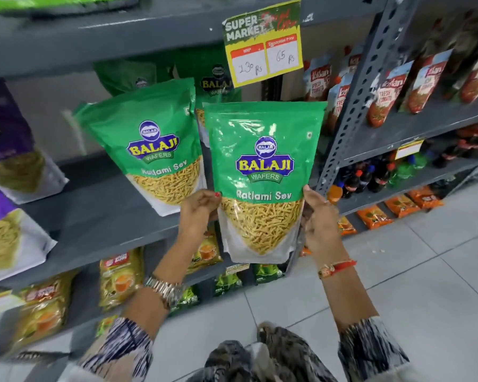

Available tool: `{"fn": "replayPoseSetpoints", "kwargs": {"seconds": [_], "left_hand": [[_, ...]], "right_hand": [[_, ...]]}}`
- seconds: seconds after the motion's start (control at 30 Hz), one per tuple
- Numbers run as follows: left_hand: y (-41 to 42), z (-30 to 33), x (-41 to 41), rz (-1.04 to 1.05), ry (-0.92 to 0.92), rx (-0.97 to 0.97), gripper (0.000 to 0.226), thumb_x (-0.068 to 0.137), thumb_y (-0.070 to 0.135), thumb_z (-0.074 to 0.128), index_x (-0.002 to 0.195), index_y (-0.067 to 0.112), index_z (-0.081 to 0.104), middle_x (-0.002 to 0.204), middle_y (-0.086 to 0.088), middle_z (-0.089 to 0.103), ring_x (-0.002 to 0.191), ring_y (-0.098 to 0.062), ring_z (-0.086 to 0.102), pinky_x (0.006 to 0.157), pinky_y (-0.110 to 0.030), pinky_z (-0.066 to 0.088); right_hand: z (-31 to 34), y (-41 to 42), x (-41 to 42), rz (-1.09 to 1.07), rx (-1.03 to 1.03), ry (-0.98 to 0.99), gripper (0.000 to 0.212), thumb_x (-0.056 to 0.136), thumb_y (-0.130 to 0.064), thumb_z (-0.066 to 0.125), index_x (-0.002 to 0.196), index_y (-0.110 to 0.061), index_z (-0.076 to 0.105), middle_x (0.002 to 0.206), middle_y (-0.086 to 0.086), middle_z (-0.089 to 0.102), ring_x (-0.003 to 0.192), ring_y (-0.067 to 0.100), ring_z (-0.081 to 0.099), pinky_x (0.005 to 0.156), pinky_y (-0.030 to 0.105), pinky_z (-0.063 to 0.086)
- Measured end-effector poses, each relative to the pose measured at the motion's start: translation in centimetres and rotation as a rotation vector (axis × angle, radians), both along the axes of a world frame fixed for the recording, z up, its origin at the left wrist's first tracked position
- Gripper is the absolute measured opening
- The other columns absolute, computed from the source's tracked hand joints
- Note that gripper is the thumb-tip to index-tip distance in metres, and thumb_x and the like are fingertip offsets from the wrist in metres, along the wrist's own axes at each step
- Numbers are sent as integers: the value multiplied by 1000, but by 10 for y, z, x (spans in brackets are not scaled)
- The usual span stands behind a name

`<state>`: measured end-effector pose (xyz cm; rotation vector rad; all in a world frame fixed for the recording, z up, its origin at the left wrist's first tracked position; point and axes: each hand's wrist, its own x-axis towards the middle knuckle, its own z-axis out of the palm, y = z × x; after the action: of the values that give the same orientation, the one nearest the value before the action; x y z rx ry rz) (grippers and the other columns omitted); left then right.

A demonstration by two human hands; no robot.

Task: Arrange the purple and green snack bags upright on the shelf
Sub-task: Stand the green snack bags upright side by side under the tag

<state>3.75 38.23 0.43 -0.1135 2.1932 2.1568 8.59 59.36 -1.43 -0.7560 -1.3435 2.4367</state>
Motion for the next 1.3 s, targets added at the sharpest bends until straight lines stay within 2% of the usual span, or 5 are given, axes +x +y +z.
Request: {"fn": "replayPoseSetpoints", "kwargs": {"seconds": [0.23, 0.6, 0.87, 1.0, 1.3], "left_hand": [[-52, 10, 68, 26, 250, 143, 24, 82, -1, 56, 65, 15, 62, 50, 14, 64, 49, -1, 56, 49, -16, 49], [-70, 34, 85, 121, 353, 202, 38, 79, -9, 54, 61, 21, 69, 53, 13, 68, 53, -1, 60, 53, -14, 51], [-25, 8, 50, 142, 246, 39, 10, 80, 0, 61, 77, 6, 69, 57, 16, 69, 57, 5, 61, 61, -12, 51], [4, 8, 15, 163, 352, -164, 14, 79, -1, 61, 90, -8, 67, 86, -13, 70, 57, 10, 59, 59, -2, 46], [38, 15, -66, 270, 394, -286, 18, 82, -7, 52, 97, -9, 63, 91, -12, 66, 82, -17, 59, 63, 3, 42]], "right_hand": [[41, -36, 49, 81, 134, 156, 13, 85, -14, 63, 72, -15, 67, 69, -4, 74, 68, 15, 68, 60, 25, 52], [57, -58, 64, 109, 167, 264, 13, 90, -11, 56, 85, -7, 68, 73, -5, 76, 71, 11, 72, 62, 26, 59], [22, -29, 20, -20, 124, 144, 15, 91, -11, 55, 79, -16, 64, 71, -10, 74, 76, 10, 68, 64, 22, 57], [19, -11, -18, -33, 44, 142, 22, 95, -11, 48, 77, -15, 60, 72, -8, 71, 77, 11, 62, 64, 20, 54], [30, 9, -119, -45, 63, 282, 22, 94, -9, 48, 79, -13, 63, 69, -10, 73, 68, 4, 64, 64, 18, 53]]}}
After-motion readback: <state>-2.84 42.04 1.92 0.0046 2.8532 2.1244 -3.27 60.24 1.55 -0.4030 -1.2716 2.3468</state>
